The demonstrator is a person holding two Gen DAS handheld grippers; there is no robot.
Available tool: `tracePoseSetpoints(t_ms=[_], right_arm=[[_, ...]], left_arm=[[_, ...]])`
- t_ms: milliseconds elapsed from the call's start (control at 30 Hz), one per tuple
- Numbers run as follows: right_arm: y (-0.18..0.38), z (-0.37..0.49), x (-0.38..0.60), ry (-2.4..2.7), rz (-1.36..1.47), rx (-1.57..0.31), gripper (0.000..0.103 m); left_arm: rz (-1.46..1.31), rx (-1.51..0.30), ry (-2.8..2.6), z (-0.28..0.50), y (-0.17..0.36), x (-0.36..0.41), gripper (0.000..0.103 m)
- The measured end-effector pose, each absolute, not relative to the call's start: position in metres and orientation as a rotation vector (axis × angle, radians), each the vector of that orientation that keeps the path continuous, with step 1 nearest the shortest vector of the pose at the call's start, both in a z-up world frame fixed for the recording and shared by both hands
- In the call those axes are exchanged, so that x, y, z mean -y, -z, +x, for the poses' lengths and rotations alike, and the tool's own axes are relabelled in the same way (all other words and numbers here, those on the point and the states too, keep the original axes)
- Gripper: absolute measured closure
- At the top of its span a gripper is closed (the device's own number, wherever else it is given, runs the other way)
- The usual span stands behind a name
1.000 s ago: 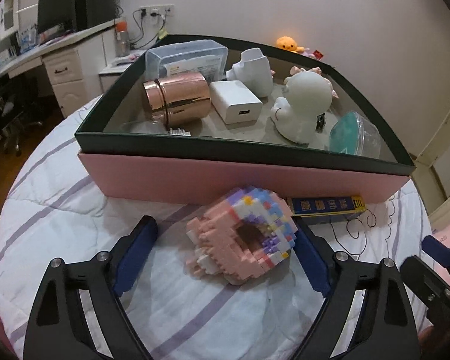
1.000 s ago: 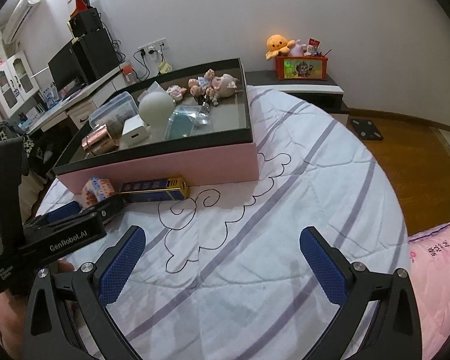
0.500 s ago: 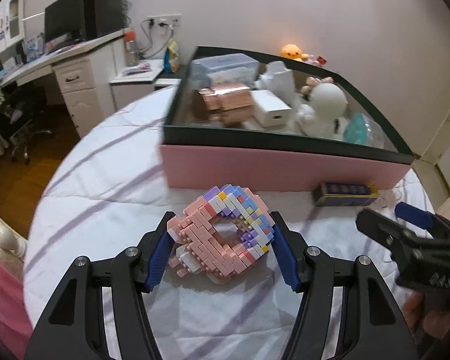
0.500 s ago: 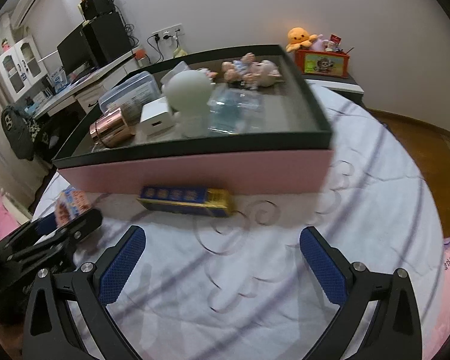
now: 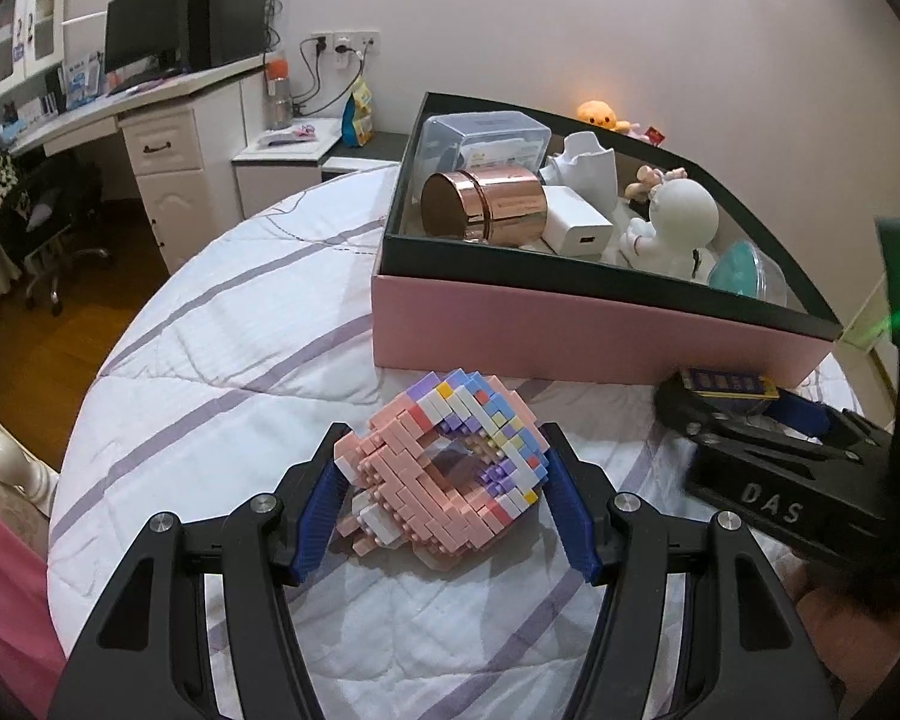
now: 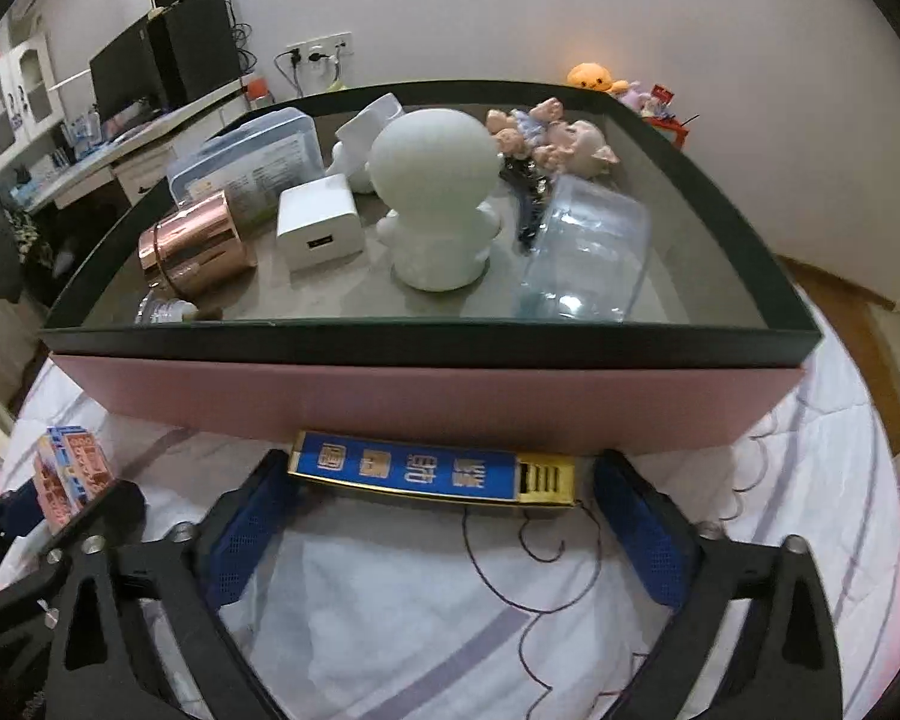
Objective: Organize rigid objects
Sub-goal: 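Grasp the pink block donut with the left tool while the right tool grasps the blue-gold bar, then lower the donut and blue-gold bar into the pink box and open both tools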
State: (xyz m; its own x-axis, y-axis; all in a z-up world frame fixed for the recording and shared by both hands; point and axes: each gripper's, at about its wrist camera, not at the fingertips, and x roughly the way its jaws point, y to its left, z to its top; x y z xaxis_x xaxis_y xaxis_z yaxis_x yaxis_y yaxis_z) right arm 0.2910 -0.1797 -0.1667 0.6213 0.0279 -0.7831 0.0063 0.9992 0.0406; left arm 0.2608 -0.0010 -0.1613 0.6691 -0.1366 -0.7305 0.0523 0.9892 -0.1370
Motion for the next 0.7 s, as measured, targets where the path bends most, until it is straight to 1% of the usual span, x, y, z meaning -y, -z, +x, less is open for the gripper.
tracePoseSetpoints(t_ms=[33,433,700], right_arm=[[0.165,0.287,0.183,-0.020,0.040,-0.894,0.019],[0.139,0.238,0.207,-0.112,0.090,-0.849,0.019],[0.112,0.229,0.217,-0.134,0.116,-0.788,0.019]], left_arm=[[-0.108,-0.828,0.107,0.260,0.161,0.001,0.040],[-0.092,-0.794,0.134,0.236,0.143,0.009,0.040],[-0.078,-0.741,0.145,0.228,0.114,0.016,0.040]])
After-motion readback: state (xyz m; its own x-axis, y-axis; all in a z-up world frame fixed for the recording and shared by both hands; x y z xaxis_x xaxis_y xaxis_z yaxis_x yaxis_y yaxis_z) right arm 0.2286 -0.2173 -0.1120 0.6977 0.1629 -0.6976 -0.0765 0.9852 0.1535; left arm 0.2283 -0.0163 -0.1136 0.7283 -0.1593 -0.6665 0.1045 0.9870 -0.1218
